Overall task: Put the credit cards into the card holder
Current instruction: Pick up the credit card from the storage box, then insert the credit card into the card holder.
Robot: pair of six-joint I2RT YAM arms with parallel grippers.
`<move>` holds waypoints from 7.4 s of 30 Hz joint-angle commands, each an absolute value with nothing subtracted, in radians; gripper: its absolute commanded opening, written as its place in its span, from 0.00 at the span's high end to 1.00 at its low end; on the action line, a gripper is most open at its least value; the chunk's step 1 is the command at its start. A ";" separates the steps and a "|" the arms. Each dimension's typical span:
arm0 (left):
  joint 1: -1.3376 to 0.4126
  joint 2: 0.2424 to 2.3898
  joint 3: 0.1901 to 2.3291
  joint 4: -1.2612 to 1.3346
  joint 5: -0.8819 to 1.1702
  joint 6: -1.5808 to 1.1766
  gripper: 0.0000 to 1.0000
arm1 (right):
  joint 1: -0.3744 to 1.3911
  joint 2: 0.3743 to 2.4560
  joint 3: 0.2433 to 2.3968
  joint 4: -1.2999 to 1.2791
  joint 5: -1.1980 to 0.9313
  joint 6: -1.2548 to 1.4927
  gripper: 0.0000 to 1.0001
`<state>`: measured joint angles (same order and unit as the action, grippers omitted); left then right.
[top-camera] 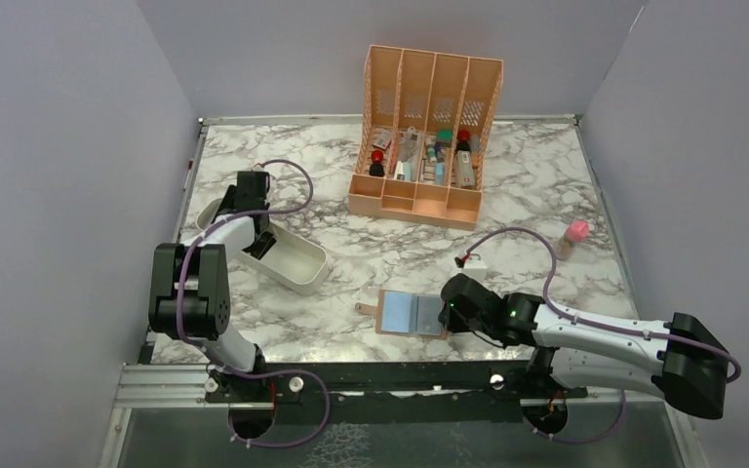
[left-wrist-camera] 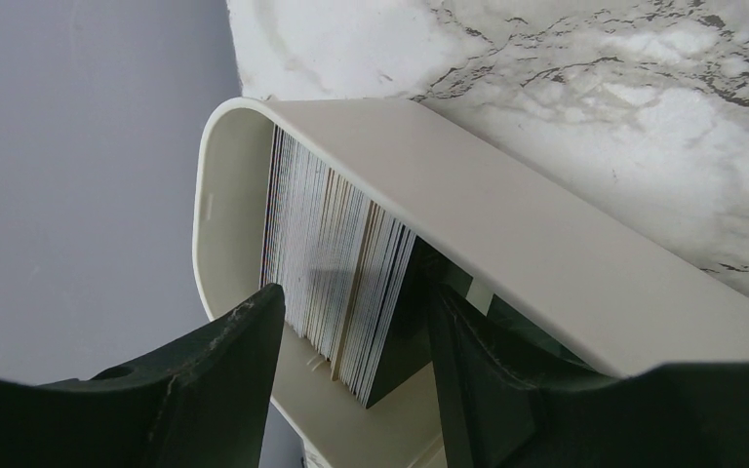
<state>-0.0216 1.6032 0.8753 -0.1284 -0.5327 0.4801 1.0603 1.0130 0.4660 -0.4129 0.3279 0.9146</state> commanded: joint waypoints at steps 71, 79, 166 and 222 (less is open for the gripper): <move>-0.362 1.074 0.649 0.041 0.579 -0.809 1.00 | 1.058 0.947 0.527 -0.502 0.352 1.039 0.74; -0.650 1.095 0.502 0.250 0.360 -0.958 1.00 | 1.058 1.047 0.586 -0.621 0.447 1.202 0.74; -0.940 1.590 0.426 0.520 0.137 -1.215 1.00 | 0.986 1.142 0.571 -0.581 0.449 1.047 0.65; -0.991 1.618 0.611 0.379 0.097 -1.059 0.69 | 0.831 1.032 0.330 -0.242 0.075 0.926 0.67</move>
<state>-0.9821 1.6348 0.5827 0.4095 0.1352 -1.0893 0.8246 1.0206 0.3519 -0.2333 0.0883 0.9413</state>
